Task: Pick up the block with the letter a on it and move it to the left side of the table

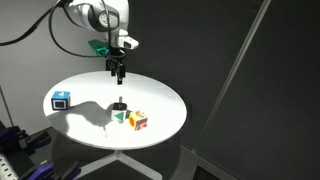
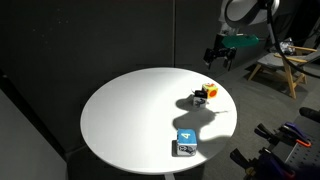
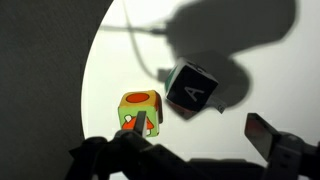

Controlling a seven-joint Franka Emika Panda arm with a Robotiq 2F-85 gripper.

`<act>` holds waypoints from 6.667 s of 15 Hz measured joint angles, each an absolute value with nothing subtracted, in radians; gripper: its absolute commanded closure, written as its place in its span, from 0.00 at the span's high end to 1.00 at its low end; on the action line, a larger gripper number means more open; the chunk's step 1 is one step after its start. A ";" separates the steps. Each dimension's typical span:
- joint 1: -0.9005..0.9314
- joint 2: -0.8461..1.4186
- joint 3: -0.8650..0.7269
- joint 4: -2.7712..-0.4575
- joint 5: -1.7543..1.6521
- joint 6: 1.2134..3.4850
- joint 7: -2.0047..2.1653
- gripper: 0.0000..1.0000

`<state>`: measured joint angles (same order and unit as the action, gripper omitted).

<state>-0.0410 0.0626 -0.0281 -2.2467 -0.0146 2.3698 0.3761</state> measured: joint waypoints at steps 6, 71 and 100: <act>-0.038 0.085 -0.030 -2.238 -0.018 2.381 0.471 1.00; 0.092 0.612 -0.120 -1.957 0.016 2.515 0.880 1.00; 0.122 0.575 -0.129 -1.955 -0.030 2.414 0.777 0.06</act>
